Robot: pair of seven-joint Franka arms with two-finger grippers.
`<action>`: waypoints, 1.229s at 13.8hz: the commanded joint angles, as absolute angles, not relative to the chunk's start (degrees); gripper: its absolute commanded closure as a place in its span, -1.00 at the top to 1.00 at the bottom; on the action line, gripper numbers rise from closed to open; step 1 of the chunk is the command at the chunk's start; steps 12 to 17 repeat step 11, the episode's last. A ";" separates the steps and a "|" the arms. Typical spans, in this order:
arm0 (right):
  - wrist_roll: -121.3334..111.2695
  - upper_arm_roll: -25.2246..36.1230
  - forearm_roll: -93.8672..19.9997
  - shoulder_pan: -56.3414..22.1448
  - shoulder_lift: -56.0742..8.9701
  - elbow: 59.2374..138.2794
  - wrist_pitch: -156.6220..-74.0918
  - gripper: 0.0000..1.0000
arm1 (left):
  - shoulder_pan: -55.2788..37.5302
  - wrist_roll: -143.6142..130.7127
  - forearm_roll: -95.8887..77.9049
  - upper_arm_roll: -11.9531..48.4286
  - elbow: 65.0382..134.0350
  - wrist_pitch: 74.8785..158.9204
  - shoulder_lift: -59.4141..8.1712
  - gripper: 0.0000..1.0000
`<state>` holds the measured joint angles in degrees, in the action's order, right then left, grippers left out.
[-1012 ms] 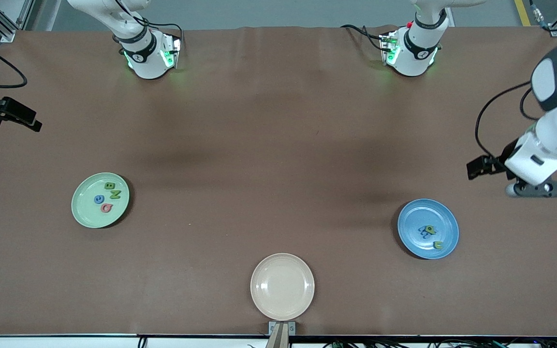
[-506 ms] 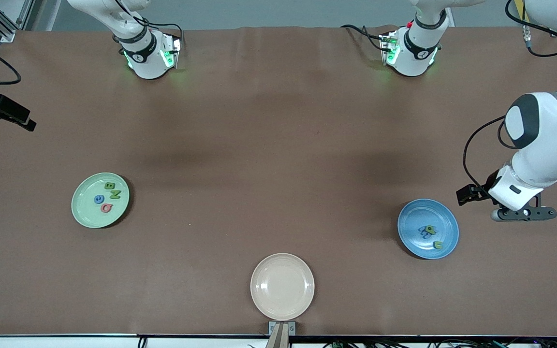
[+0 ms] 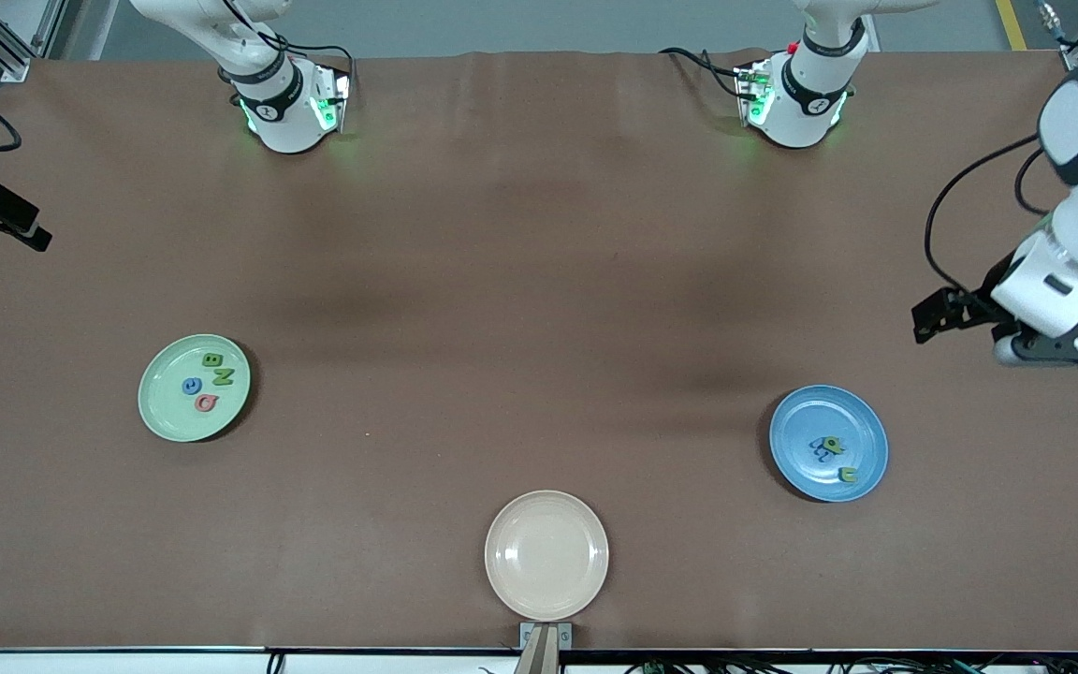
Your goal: Sort upper and lower case letters into plates
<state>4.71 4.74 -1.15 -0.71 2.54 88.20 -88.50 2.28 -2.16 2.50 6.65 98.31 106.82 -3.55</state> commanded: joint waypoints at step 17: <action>4.83 5.36 -0.44 -0.53 2.29 85.34 -87.89 1.00 | 2.37 -1.67 0.00 8.35 90.53 90.79 1.32 1.00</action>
